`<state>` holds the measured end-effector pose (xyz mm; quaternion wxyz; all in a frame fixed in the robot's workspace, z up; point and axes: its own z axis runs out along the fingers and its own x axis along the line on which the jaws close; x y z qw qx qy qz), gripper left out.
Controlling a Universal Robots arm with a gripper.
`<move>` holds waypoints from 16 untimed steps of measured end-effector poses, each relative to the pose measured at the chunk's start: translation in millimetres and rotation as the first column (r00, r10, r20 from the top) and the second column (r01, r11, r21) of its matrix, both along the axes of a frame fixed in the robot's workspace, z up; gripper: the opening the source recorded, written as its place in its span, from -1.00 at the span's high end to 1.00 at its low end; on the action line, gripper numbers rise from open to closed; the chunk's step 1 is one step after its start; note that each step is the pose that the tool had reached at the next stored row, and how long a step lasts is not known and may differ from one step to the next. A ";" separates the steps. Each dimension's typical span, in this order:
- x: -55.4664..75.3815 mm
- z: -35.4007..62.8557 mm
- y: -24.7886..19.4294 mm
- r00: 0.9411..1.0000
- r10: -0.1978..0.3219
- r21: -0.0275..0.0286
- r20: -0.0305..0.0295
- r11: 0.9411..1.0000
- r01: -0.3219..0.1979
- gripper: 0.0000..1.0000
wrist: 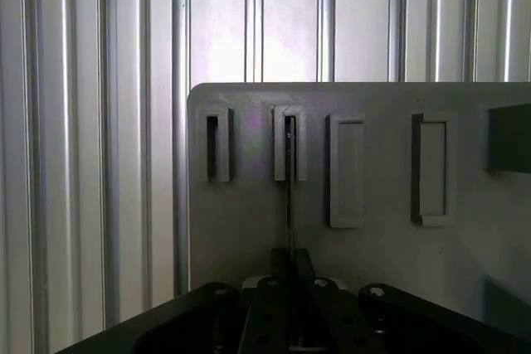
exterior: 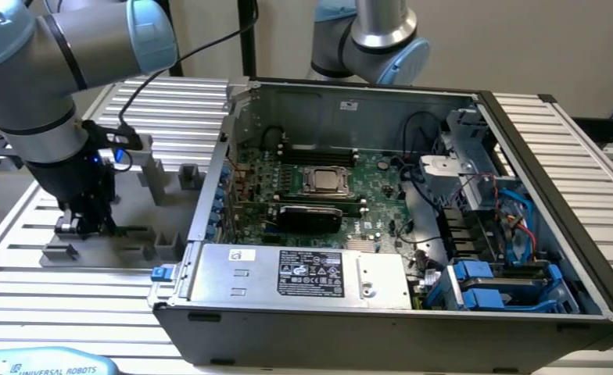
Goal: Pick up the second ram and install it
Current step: 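Pick up the second ram and move it above second insertion slot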
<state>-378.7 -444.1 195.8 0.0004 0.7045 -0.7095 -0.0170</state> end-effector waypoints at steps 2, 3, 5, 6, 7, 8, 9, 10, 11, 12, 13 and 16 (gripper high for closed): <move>0.0 0.0 0.0 1.000 -0.002 0.000 -0.001 1.000 0.002 0.73; 0.0 0.0 0.0 1.000 -0.002 0.000 -0.001 1.000 0.002 0.73; 0.1 0.0 0.0 1.000 -0.003 0.000 -0.002 1.000 0.003 0.73; 0.1 0.1 0.0 1.000 -0.004 0.000 -0.003 1.000 0.004 0.73; 0.1 0.6 0.0 1.000 -0.004 0.000 -0.003 1.000 0.004 0.73; 0.1 1.4 0.0 1.000 -0.004 0.000 -0.003 1.000 0.004 0.73; 0.1 2.2 0.0 1.000 -0.004 0.000 -0.003 1.000 0.004 0.73; 0.1 3.3 0.0 1.000 -0.004 0.000 -0.003 1.000 0.004 0.73; 0.1 4.5 0.0 1.000 -0.004 0.000 -0.003 1.000 0.004 0.73; 0.1 6.0 0.0 1.000 -0.004 0.000 -0.003 1.000 0.004 0.73; 0.1 8.0 0.0 1.000 -0.004 0.000 -0.003 1.000 0.004 0.73; 0.1 15.2 0.0 1.000 -0.004 0.000 -0.003 1.000 0.004 0.73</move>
